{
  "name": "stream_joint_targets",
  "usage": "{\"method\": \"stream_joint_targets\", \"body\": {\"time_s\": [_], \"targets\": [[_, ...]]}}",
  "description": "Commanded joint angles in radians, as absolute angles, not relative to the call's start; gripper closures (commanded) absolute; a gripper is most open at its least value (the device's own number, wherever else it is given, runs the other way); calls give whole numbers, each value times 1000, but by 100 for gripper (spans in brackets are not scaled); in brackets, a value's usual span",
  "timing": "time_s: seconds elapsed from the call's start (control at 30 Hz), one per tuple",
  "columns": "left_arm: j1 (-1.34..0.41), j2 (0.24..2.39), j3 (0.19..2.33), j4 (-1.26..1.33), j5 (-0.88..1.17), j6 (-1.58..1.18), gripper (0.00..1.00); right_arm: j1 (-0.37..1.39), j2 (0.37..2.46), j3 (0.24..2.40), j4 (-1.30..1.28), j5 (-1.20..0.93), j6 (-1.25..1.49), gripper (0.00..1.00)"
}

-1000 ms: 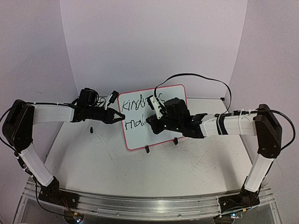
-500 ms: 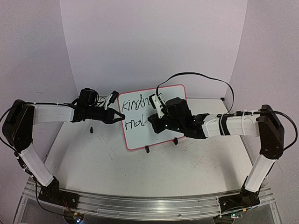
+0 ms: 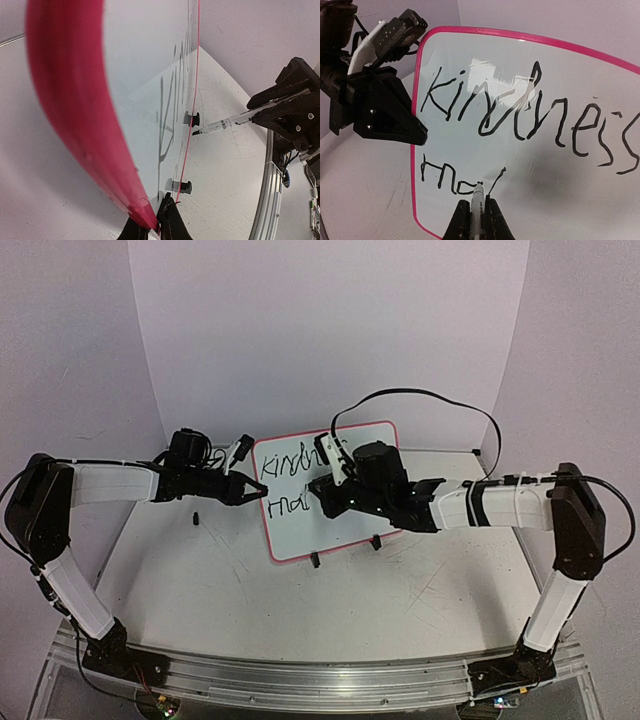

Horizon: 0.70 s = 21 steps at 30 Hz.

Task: Write a sentence on the whiteboard

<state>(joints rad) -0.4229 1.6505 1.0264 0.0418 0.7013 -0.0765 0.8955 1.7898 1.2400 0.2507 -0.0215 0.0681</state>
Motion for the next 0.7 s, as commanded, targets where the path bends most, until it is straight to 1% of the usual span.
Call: {"method": "stream_joint_targets", "body": {"time_s": [0.0,0.23,0.57,0.67], "targets": [[-409,1648,1045,23,473,18,100,895,1803,1290,270,0,67,100],[-408,1645,1044,23,473,18,100,895,1818,1298,269,44,60,100],[-409,1645,1046,21,470,20,100,891,1838,1312,263,32,63,100],[-409,1645,1047,21,471,20,100,890,1833,1306,254,89,70,100]]}}
